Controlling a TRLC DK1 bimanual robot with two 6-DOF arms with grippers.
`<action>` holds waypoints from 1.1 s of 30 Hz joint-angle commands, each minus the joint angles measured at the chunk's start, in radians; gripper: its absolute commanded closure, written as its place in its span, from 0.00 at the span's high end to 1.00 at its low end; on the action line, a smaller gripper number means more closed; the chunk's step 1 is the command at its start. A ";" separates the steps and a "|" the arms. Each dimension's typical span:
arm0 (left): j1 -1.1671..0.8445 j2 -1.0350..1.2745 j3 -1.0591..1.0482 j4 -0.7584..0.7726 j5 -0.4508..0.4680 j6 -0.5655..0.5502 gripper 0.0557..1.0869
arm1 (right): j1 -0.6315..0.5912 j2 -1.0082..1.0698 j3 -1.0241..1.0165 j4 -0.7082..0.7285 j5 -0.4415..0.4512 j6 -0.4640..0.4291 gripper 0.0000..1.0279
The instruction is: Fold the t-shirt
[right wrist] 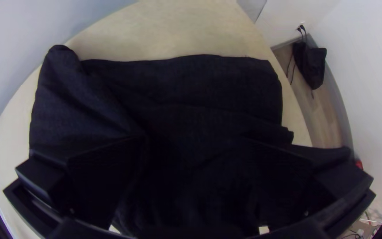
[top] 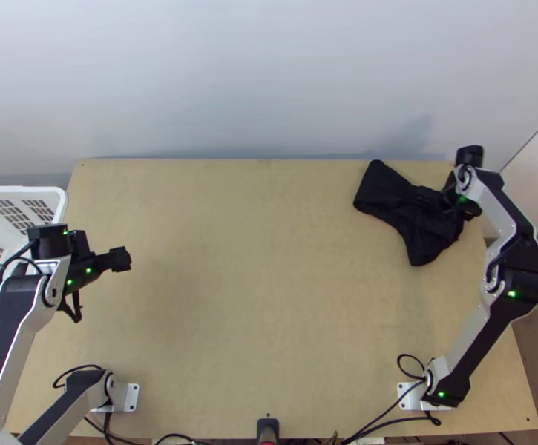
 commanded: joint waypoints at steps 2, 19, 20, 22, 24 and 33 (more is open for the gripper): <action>0.009 -0.065 -0.016 -0.047 -0.001 0.004 0.95 | -0.009 -0.059 -0.043 0.005 -0.043 -0.015 0.96; 0.020 -0.094 -0.021 -0.088 -0.011 0.017 0.95 | 0.261 0.016 0.039 0.004 -0.091 0.120 0.96; 0.023 -0.094 -0.021 -0.090 -0.011 0.025 0.95 | 0.272 0.028 0.036 0.005 -0.091 0.127 0.96; 0.033 -0.094 -0.022 -0.092 -0.010 0.036 0.95 | 0.286 0.052 0.030 0.007 -0.090 0.130 0.96; 0.046 -0.094 -0.024 -0.093 -0.010 0.051 0.95 | 0.291 0.069 0.025 0.014 -0.090 0.130 0.96; 0.053 -0.083 -0.039 -0.085 -0.010 0.062 0.95 | 0.225 0.114 0.011 0.048 -0.088 0.124 0.96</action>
